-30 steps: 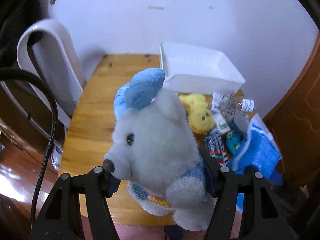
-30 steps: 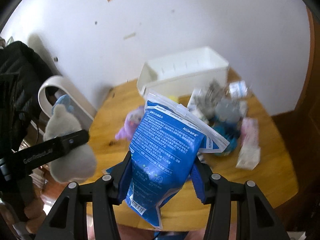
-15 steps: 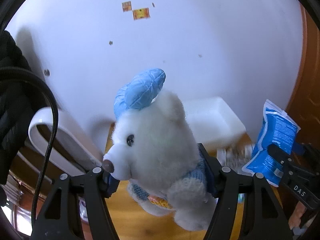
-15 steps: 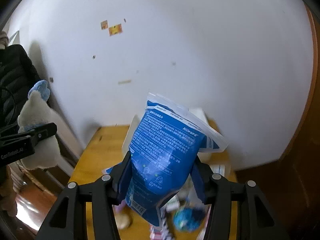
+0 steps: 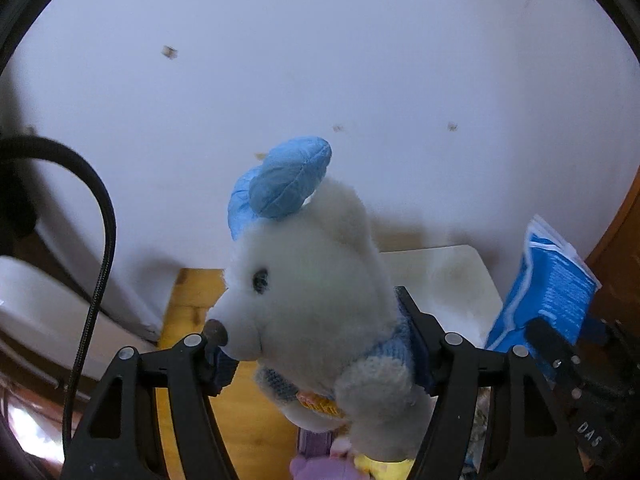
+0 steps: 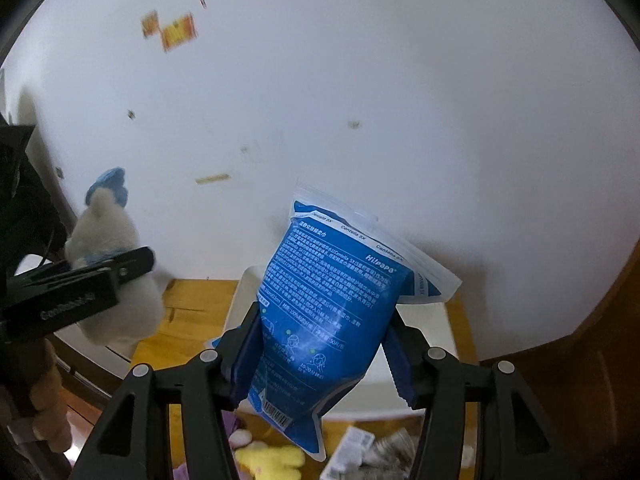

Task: Organize objects
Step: 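Lift the bear and blue bag and carry both into the white tray, then open both tools to release the items and withdraw from the tray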

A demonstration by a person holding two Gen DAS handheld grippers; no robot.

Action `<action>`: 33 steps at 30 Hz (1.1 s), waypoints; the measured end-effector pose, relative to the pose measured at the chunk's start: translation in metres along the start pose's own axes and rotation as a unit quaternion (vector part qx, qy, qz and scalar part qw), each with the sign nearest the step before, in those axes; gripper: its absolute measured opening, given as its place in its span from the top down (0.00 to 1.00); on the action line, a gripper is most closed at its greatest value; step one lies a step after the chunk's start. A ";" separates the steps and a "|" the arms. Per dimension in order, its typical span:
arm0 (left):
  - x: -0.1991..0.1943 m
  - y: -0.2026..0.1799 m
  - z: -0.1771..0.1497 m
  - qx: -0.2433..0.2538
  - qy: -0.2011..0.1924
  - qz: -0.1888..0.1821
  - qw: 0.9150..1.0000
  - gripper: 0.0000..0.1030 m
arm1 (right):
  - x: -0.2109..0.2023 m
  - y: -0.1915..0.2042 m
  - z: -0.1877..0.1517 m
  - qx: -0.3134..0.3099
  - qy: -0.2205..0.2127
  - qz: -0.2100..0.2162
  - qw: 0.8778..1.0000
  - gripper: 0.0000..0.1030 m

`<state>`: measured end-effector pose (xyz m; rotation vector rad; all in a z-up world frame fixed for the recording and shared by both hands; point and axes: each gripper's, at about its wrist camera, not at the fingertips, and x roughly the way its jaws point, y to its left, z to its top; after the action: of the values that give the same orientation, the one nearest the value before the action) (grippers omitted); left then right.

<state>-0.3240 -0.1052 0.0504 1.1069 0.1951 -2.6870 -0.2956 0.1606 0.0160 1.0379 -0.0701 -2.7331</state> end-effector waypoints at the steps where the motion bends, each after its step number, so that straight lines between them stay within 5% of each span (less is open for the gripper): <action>1: 0.014 -0.002 0.002 0.003 0.008 -0.001 1.000 0.30 | 0.015 0.001 0.000 -0.004 0.010 -0.001 1.000 0.45; 13: 0.165 -0.009 -0.019 -0.004 0.132 -0.007 0.991 0.30 | 0.171 0.006 -0.029 -0.026 0.154 0.019 0.987 0.44; 20: 0.170 -0.016 -0.034 -0.004 0.160 -0.041 0.986 0.27 | 0.198 -0.005 -0.051 -0.010 0.198 0.056 0.979 0.38; 24: 0.172 -0.021 -0.045 -0.001 0.177 -0.039 0.983 0.23 | 0.202 -0.019 -0.056 0.041 0.203 0.095 0.974 0.18; 33: 0.159 -0.025 -0.048 0.000 0.169 -0.031 0.985 0.23 | 0.192 -0.021 -0.057 0.068 0.195 0.094 0.974 0.18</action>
<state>-0.4072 -0.0958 -0.0949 1.5750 0.2911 -2.5313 -0.4013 0.1410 -0.1538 1.5023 -0.2804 -2.3373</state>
